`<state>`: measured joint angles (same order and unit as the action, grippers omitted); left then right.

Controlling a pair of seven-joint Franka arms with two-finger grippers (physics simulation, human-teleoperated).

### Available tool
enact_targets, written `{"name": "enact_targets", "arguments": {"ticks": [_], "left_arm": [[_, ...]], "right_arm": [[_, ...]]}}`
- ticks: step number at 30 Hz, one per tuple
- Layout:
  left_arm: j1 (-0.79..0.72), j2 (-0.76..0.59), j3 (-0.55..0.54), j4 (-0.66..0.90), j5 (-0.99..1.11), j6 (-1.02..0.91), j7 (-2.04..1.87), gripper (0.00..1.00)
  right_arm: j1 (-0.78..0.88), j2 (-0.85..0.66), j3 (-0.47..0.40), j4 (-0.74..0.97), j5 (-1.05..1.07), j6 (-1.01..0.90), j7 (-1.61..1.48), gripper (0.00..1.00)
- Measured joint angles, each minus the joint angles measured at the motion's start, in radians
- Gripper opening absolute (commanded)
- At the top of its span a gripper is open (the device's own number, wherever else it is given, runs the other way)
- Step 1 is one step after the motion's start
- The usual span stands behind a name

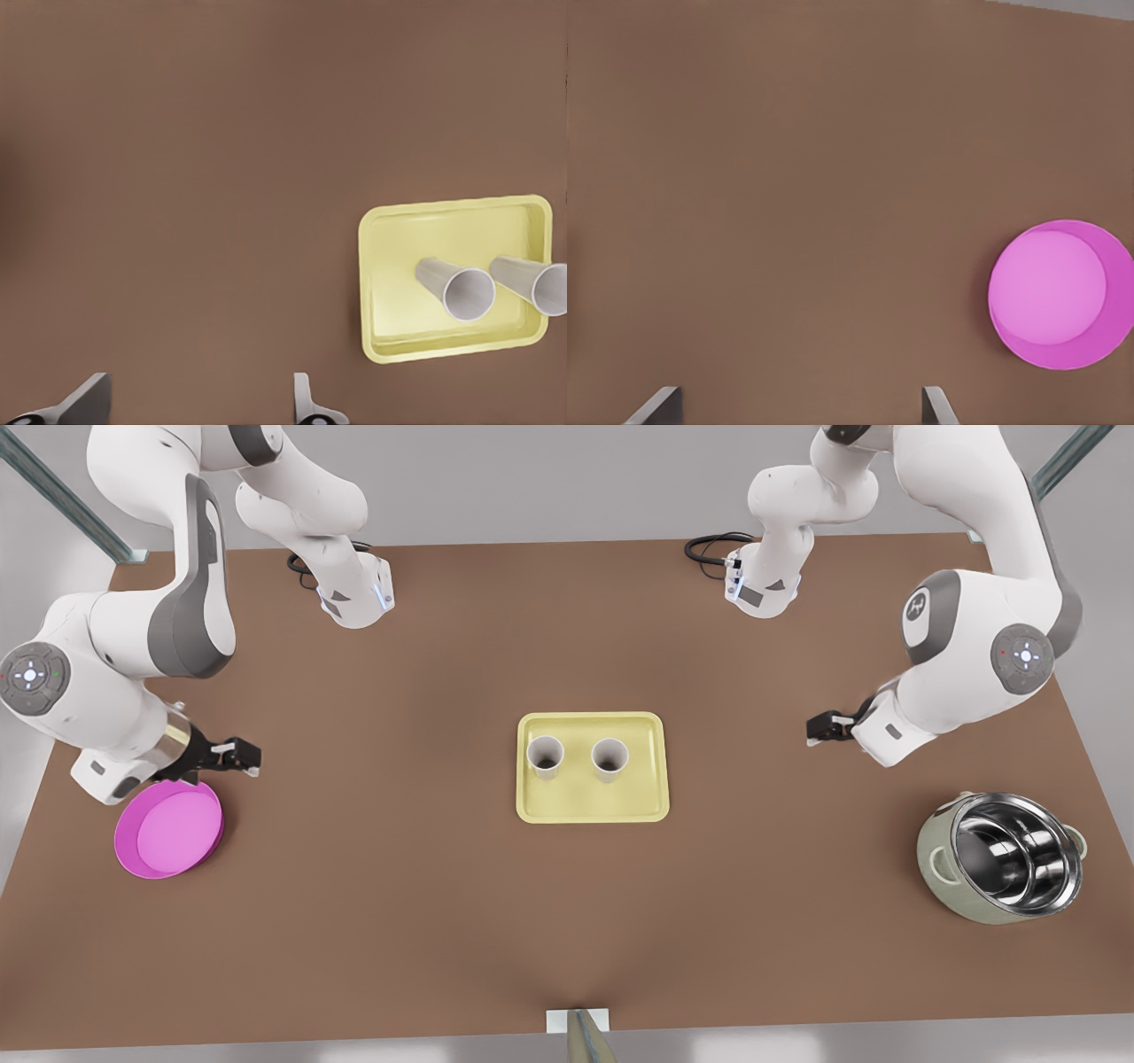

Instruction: Use the left arm to pick up the white IKEA cup from the tray and place it on the middle-left position; use the right arm to pick up the white IKEA cup from the tray and place it on the middle-right position

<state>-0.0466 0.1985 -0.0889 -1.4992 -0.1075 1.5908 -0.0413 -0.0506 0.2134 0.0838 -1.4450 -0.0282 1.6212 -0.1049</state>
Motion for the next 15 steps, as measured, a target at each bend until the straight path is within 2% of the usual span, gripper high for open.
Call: {"name": "enact_targets", "arguments": {"ticks": [3, 6, 9, 13, 15], "left_arm": [[-0.024, 0.025, 0.001, 0.006, -0.005, 0.053, -0.003, 1.00], [-0.194, 0.149, 0.001, 0.065, 0.032, 0.110, -0.030, 1.00], [-0.333, 0.221, 0.000, 0.090, 0.064, 0.151, -0.085, 1.00], [-0.460, 0.297, 0.000, 0.073, 0.098, 0.216, -0.185, 1.00], [-0.487, 0.349, 0.000, 0.061, 0.105, 0.265, -0.235, 1.00]], "right_arm": [[0.000, 0.000, -0.001, 0.000, 0.000, 0.032, -0.012, 1.00], [0.019, 0.031, 0.010, 0.000, -0.001, 0.071, -0.017, 1.00], [0.152, 0.110, 0.016, -0.003, -0.002, 0.115, 0.012, 0.99], [0.376, 0.141, 0.019, -0.184, -0.003, 0.241, 0.099, 0.99], [0.432, 0.143, 0.019, -0.278, -0.004, 0.326, 0.147, 0.99]]}}
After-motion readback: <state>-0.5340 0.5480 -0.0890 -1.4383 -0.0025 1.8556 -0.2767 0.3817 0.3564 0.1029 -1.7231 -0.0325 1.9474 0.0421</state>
